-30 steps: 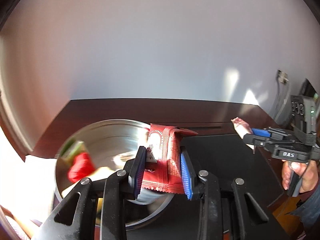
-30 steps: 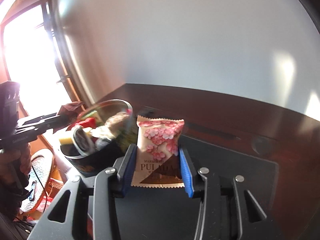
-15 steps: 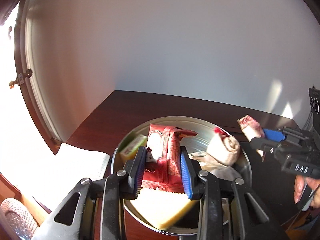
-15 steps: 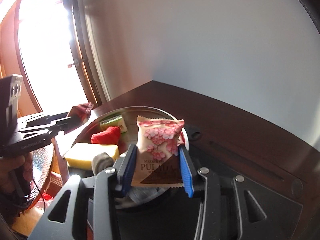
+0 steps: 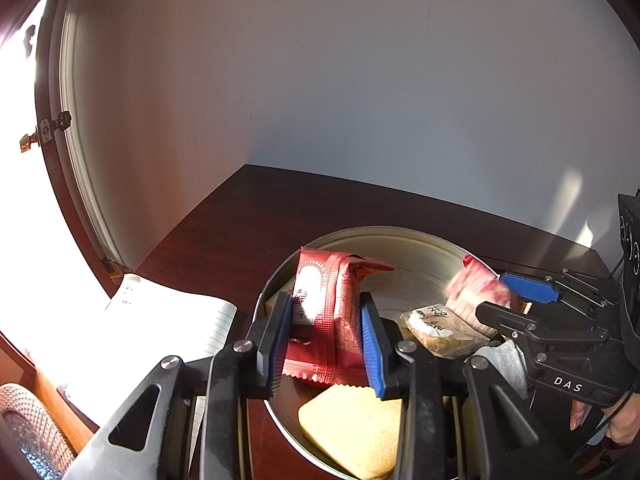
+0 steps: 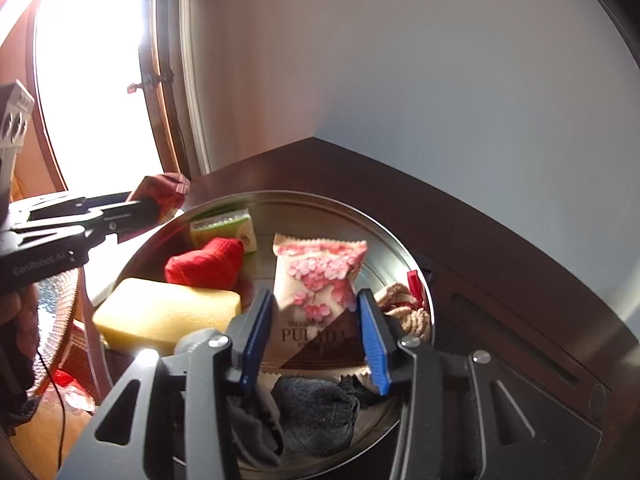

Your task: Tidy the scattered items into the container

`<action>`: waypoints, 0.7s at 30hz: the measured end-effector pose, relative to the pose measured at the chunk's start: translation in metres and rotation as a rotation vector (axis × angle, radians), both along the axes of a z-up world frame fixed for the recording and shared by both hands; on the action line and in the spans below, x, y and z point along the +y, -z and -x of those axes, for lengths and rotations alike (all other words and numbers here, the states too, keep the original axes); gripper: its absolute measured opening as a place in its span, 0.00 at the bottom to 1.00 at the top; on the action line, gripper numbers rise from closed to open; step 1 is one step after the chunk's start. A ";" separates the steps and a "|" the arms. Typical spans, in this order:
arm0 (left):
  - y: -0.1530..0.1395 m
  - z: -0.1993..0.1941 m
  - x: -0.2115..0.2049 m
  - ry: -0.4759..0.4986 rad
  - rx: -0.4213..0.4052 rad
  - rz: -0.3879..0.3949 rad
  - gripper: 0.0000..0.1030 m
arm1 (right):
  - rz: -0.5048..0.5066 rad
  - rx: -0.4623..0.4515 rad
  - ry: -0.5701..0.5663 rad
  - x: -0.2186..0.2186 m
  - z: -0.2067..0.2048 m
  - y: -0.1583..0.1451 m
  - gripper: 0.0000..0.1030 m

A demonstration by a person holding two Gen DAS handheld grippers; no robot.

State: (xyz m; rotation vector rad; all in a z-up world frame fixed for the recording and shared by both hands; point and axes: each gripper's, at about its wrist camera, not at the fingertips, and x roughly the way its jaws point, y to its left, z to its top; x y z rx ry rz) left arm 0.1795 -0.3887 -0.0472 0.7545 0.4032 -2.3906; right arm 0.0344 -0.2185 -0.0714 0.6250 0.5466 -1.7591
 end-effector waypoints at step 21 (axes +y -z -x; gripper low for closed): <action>-0.015 -0.012 0.013 -0.051 0.046 -0.027 0.75 | 0.255 -0.091 0.099 0.084 -0.015 -0.042 0.87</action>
